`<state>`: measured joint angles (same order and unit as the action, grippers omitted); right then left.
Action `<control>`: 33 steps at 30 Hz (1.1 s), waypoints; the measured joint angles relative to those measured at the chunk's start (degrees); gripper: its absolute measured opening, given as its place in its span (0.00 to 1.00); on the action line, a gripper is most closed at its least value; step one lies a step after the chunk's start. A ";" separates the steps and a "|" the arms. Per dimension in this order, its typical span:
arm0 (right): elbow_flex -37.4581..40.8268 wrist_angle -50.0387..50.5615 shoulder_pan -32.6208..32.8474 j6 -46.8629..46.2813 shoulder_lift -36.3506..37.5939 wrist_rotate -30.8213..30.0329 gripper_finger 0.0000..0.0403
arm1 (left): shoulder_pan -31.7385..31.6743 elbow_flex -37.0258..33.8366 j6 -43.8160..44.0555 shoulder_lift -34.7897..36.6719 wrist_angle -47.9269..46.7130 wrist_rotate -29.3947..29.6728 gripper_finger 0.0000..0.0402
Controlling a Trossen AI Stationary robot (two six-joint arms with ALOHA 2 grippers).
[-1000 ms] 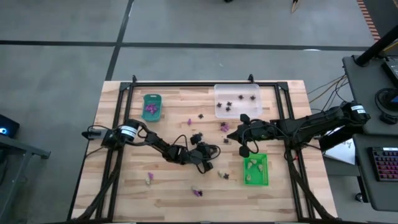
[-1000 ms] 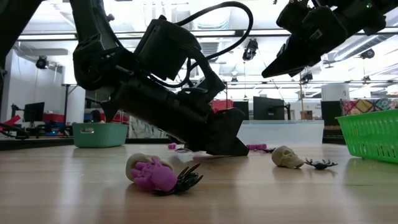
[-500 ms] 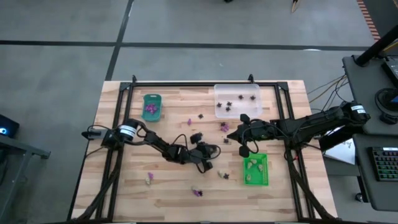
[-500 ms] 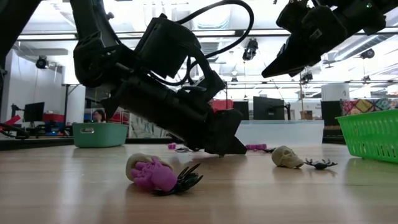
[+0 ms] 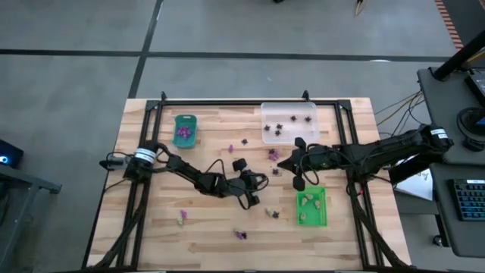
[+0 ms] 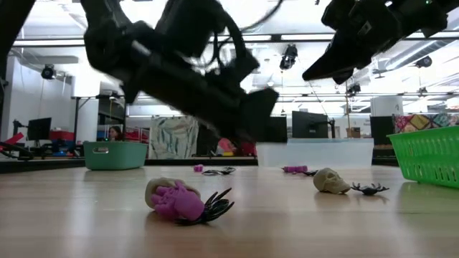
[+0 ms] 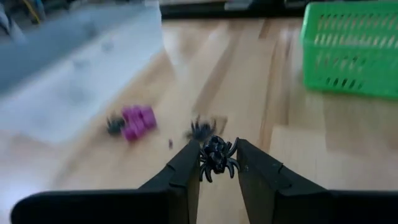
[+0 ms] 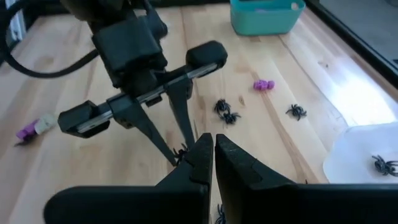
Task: Sort Halloween decoration
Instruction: Put the black spider toy into the white bin
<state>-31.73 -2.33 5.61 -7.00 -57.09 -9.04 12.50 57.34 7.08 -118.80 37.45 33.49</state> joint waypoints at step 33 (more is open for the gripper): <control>0.00 0.93 0.00 -0.56 6.72 -0.02 0.02 | -29.02 16.07 -11.11 4.38 -20.67 -29.46 0.17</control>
<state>-31.73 -1.40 5.61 -7.56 -50.37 -9.06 -16.52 73.41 -4.02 -114.42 16.79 4.02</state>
